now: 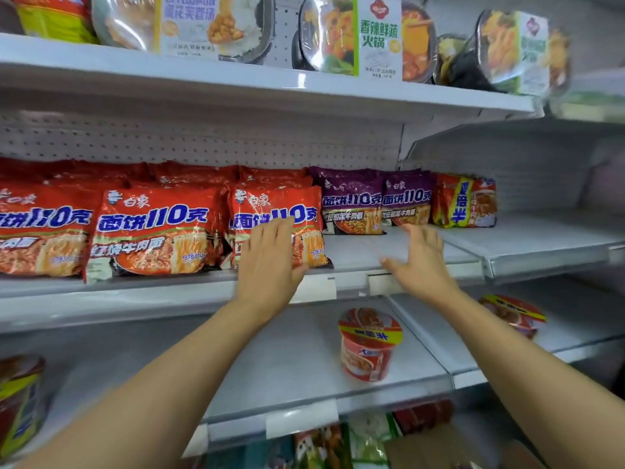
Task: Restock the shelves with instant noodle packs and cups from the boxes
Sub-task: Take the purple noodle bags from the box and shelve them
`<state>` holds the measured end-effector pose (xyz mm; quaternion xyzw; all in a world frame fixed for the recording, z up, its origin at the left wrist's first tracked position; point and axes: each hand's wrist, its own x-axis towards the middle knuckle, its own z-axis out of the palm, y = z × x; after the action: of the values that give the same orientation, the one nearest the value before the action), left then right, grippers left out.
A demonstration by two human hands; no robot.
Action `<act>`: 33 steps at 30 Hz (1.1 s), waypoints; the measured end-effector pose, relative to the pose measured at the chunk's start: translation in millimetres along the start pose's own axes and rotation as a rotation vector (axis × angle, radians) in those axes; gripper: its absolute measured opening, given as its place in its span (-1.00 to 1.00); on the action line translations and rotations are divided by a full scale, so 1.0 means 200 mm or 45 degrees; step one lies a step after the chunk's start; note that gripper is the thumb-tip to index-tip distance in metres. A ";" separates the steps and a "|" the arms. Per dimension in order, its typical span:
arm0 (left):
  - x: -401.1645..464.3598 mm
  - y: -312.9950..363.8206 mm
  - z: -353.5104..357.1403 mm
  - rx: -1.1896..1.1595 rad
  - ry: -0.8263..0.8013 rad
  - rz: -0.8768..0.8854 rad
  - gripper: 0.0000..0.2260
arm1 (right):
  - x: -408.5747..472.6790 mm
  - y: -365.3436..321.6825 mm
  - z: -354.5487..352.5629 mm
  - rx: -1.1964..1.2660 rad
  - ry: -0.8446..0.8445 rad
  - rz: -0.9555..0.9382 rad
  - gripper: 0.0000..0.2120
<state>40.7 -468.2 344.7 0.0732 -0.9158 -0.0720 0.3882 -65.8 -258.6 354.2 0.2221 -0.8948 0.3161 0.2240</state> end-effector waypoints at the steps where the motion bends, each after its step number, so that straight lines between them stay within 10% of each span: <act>1: -0.02 0.02 0.00 -0.022 -0.025 0.041 -0.32 | -0.04 0.00 -0.01 -0.016 -0.012 0.009 -0.36; 33: -0.95 1.01 1.08 -0.239 -1.357 0.590 -0.27 | -1.43 1.15 0.03 -0.251 -0.491 0.908 -0.28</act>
<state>-0.4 -217.2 100.1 -0.2099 -0.9664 -0.0929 -0.1153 38.4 -27.5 87.8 -0.0690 -0.9672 0.2391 -0.0510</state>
